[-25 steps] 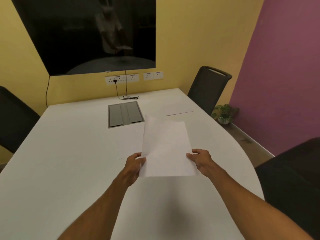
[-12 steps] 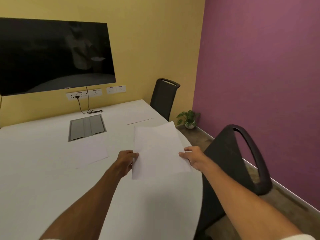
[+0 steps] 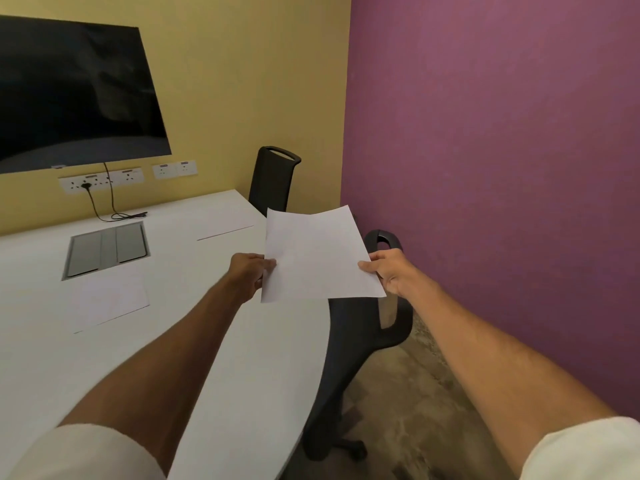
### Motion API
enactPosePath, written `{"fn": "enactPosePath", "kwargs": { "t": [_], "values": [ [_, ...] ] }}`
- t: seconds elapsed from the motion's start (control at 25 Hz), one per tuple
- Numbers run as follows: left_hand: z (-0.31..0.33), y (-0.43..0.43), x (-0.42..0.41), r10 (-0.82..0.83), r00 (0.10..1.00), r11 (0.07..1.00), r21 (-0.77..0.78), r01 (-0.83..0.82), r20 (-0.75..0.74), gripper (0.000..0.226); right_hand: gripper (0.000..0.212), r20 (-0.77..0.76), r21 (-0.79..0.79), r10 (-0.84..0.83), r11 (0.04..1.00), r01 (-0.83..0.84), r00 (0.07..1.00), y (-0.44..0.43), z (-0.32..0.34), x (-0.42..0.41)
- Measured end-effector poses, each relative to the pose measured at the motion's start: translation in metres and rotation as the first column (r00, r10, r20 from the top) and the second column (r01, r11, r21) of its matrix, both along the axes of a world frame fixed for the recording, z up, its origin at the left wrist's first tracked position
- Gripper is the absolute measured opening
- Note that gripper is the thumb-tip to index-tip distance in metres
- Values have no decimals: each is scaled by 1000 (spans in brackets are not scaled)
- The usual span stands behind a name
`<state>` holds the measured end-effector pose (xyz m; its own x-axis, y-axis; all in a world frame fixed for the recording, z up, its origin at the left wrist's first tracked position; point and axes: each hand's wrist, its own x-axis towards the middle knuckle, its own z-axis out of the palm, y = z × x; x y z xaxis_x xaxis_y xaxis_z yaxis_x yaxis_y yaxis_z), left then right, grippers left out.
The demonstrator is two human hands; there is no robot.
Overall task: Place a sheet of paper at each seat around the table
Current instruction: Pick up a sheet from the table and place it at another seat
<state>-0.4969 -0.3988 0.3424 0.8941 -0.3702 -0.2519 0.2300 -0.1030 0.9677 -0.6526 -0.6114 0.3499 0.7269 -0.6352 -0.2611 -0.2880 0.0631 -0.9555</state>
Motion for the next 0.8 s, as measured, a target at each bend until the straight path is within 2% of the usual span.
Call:
{"fn": "enactPosePath", "kwargs": {
  "t": [0.24, 0.32, 0.56, 0.68, 0.8],
  "values": [
    [-14, -58, 18, 15, 999, 1000, -17, -15, -31, 15, 30, 6, -2, 19, 1000, -19, 1000, -58, -1, 19],
    [-19, -70, 34, 34, 998, 999, -34, -35, -43, 18, 30, 7, -9, 46, 999, -46, 999, -74, -3, 40],
    [-43, -76, 94, 150, 980, 985, -66, -160, -135, 10, 28, -56, 33, 188, 982, -186, 981, -100, -18, 132],
    [-60, -67, 113, 219, 960, 970, -62, -233, -177, 24, 25, -90, 38, 257, 966, -254, 962, -105, -31, 176],
    [-76, -57, 122, 308, 927, 944, -56, -326, -214, 25, 20, -124, 43, 345, 939, -342, 931, -102, -44, 216]
  ]
}}
